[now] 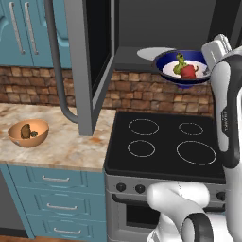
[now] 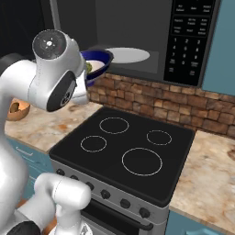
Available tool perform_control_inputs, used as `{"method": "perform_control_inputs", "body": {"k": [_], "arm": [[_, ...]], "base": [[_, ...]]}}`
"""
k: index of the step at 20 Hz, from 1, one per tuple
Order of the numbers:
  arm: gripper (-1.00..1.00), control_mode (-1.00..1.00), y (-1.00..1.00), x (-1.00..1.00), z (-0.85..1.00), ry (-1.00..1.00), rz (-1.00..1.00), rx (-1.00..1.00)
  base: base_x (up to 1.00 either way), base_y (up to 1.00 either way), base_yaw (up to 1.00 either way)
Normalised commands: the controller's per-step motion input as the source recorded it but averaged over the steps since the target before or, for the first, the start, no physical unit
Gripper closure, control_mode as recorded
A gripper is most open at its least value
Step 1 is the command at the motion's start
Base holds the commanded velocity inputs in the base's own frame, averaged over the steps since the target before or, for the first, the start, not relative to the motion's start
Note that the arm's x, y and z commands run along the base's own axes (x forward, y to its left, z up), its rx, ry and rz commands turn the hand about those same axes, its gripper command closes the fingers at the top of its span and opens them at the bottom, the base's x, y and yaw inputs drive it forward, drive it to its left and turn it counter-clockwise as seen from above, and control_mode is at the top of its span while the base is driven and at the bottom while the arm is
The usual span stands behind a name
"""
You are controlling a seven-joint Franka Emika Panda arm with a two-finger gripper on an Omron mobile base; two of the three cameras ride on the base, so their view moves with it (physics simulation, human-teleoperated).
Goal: Place the bowl containing the bell pepper and broccoli in the microwave. Close the microwave door and press the start button to microwave the meal.
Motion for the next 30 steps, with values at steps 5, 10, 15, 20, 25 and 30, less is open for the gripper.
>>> {"method": "perform_control_inputs", "body": {"k": [5,10,15,20,25,30], "arm": [[1.00,-1.00,-0.01,0.40,0.25,-0.04,-0.15,0.08],[1.00,-1.00,0.00,0.50,0.05,0.00,-0.09,0.08],[1.00,-1.00,0.00,0.51,0.01,0.00,-0.05,0.09],[1.00,-1.00,-0.11,0.53,0.09,0.00,-0.06,0.05],[1.00,-1.00,-0.14,0.56,0.05,0.02,-0.01,0.00],[1.00,-1.00,-0.12,0.64,0.00,0.07,0.00,0.00]], "base": [[0.00,0.00,0.00],[0.00,0.00,0.00],[0.00,0.00,0.00],[0.00,0.00,0.00],[0.00,0.00,0.00],[0.00,0.00,0.00]]}}
